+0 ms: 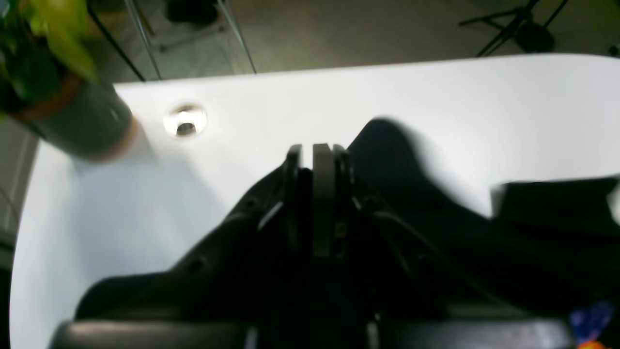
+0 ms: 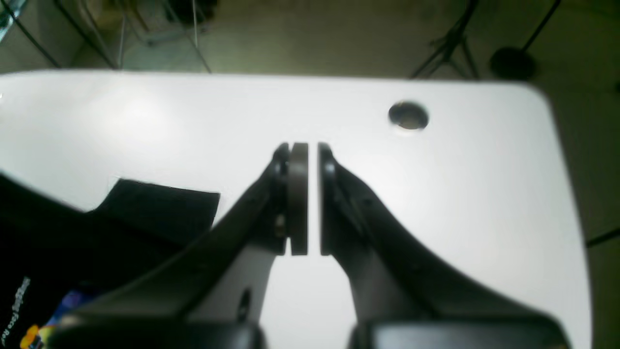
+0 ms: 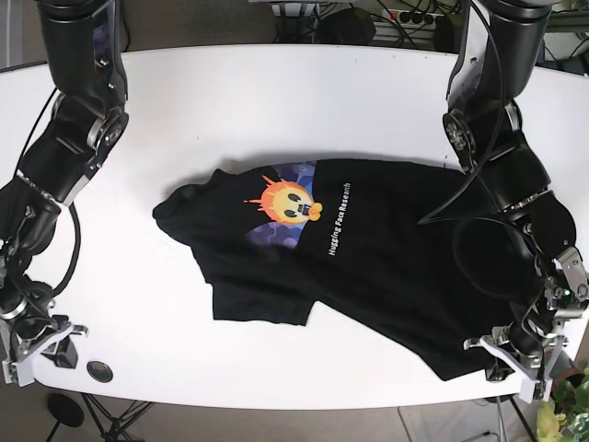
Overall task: Fold the T-shirt properly
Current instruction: 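Release the shirt and reposition both grippers at its edges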
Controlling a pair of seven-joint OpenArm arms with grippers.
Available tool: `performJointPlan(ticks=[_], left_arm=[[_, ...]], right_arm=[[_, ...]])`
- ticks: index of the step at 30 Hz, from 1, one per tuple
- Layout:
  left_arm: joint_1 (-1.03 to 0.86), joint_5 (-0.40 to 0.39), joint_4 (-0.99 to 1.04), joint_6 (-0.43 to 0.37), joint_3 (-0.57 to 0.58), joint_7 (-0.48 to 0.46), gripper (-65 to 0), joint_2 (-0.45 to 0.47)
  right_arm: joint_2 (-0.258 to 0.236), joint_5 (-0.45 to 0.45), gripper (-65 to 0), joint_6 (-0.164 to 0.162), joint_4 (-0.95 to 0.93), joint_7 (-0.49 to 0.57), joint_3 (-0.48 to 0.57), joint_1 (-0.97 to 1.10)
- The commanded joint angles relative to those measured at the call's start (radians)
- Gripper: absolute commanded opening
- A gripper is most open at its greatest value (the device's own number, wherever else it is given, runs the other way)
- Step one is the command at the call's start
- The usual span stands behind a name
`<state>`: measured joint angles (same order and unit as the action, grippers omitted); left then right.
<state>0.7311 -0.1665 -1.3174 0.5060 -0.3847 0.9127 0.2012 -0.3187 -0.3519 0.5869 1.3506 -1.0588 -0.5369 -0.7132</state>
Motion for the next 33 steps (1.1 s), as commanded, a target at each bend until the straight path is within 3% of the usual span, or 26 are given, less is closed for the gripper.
performJointPlan(ticks=[1,7,13,16,18,21,33], left_arm=[[0.034,-0.012,-0.021,0.003,0.000,0.006,-65.0,0.013],[0.014,-0.012,-0.021,0.006,-0.004,0.012,-65.0,0.017],[-0.034,-0.014,-0.021,0.006,-0.007,0.012,-65.0,0.020],[-0.063,-0.014,-0.032,0.006,-0.009,0.012,-65.0,0.020],[-0.092,-0.011,-0.072,0.006,-0.036,0.012,-65.0,0.020],[-0.126,-0.011,-0.104,0.006,-0.043,0.012,-65.0,0.020],[-0.227,-0.012,-0.173,0.006,-0.047,0.012,-65.0,0.020]], right_arm=[[-0.020,-0.017,-62.8,0.005,0.019,-0.008,-0.001,-0.043],[-0.006,-0.017,-62.5,0.005,0.011,-0.010,-0.002,-0.023],[0.056,0.000,-59.3,-0.005,-0.007,0.032,-0.001,0.040],[0.086,0.030,-45.0,-0.006,-0.059,0.076,0.027,0.062],[0.103,0.075,-29.8,-0.006,-0.121,0.136,0.048,0.088],[0.122,0.098,-19.5,0.002,-0.205,0.233,0.057,0.119],[0.135,0.104,-21.2,-0.003,-0.526,0.447,0.116,0.125]])
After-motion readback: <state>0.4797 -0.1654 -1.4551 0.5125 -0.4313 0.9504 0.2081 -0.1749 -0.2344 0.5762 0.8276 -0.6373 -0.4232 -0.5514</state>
